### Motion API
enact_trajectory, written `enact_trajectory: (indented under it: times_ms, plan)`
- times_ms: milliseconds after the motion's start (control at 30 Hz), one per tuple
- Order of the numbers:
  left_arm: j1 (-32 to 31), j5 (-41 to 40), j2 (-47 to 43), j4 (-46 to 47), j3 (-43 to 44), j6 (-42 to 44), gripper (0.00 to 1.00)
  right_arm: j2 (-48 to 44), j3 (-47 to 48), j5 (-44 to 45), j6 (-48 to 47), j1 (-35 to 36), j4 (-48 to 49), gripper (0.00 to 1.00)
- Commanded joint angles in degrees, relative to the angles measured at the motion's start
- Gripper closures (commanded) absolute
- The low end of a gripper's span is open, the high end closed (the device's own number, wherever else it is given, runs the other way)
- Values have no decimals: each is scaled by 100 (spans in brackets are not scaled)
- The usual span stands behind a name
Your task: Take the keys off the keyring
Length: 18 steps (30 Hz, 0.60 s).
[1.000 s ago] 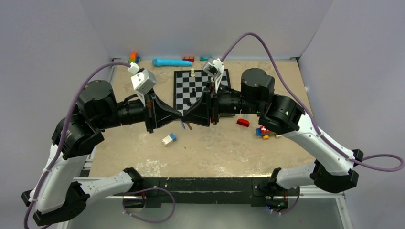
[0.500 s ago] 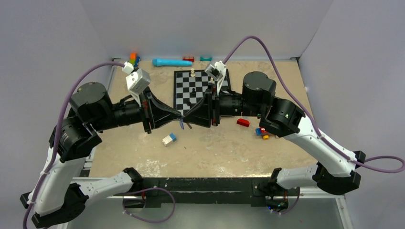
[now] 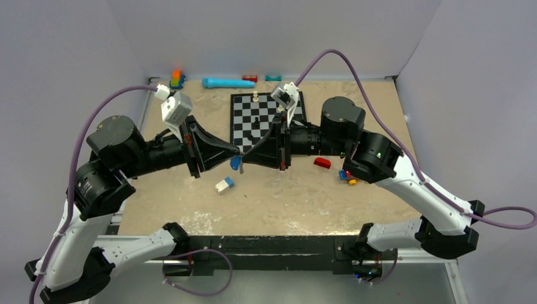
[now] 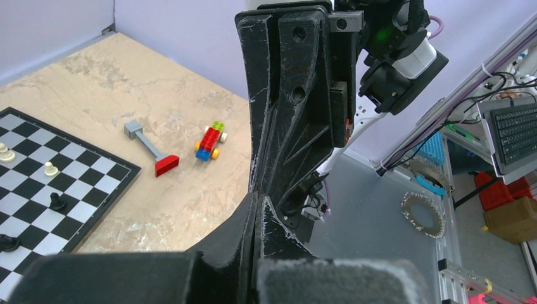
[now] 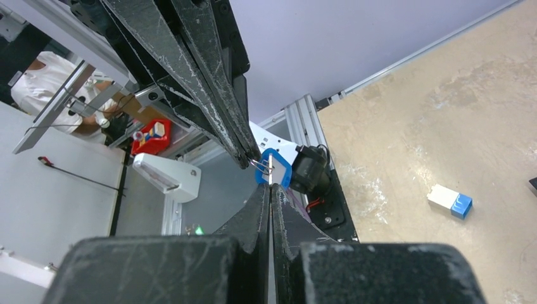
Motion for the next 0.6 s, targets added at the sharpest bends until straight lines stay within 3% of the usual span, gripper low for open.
enact_trajectory:
  times_ms: [0,567]
  plan:
    - [-16,-21,-48,243,-63,-145,100,-106,104,-75,56,4,400,100]
    - [-13,-307,-310,1021,-635,-655,100,-184,4,-59,118,9,580,100]
